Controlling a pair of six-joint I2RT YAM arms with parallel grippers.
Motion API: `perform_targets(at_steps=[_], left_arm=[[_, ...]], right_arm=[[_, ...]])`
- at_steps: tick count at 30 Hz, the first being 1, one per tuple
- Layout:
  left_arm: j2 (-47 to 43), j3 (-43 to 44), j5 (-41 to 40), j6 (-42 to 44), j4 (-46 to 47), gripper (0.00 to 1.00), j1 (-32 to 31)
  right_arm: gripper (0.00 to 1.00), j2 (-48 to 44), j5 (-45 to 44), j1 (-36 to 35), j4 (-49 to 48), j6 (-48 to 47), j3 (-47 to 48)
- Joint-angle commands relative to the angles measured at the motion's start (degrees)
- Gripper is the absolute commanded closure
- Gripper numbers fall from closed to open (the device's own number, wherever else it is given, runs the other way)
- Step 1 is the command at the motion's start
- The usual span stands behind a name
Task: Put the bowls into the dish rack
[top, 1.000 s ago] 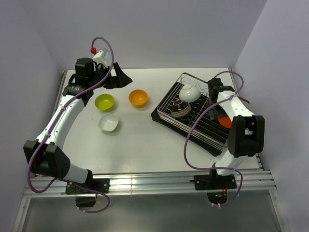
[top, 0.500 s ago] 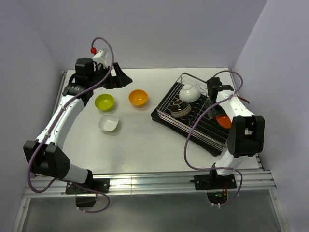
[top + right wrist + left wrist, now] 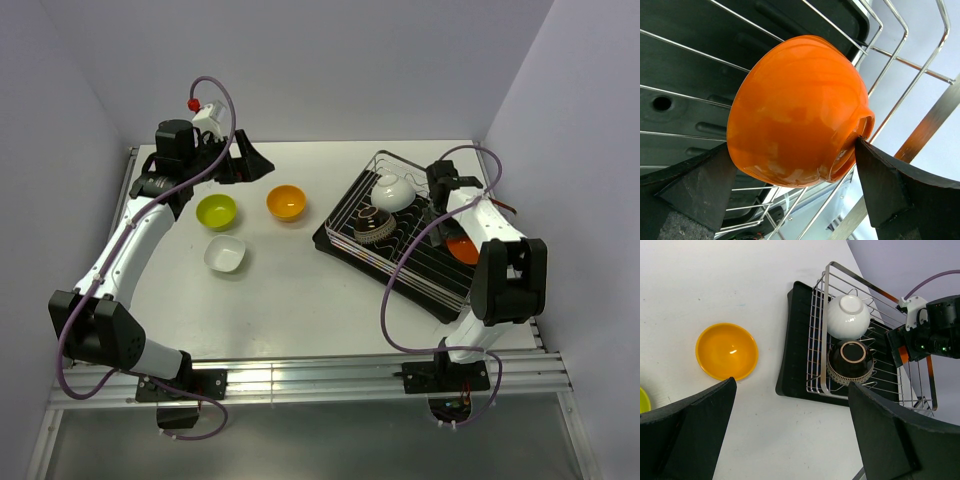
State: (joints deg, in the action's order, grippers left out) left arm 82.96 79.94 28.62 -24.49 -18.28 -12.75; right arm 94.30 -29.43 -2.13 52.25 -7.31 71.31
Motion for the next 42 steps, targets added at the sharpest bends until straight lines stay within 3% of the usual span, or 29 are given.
perform_targets(at_steps=[1,16,31,36,42], left_arm=[[-2.5,1.2,0.7,1.1,1.7,0.01,0.3],[-2.9,1.0,0.8,1.7,1.6,0.01,0.4],[-3.2,1.4,1.3,1.3,1.7,0.01,0.4],[-3.5,1.3,1.0,1.6,1.5,0.01,0.4],[-3.9,1.0,1.6,1.8,1.8,0.0,0.4]], right_arm=[[0.0,-1.0,-2.9,-0.5,-1.4,0.6,-0.7],[0.0,-3.6,-6.4,-1.3,-2.8,0.9,2.2],[0.0,-7.8,-9.8,-5.7,-7.2,-1.8,-1.4],[0.0,-8.2,-6.4,-6.1,-6.7,-1.7,-1.2],[0.02,-9.4,7.7,-6.3,-2.5,-1.3,1.4]])
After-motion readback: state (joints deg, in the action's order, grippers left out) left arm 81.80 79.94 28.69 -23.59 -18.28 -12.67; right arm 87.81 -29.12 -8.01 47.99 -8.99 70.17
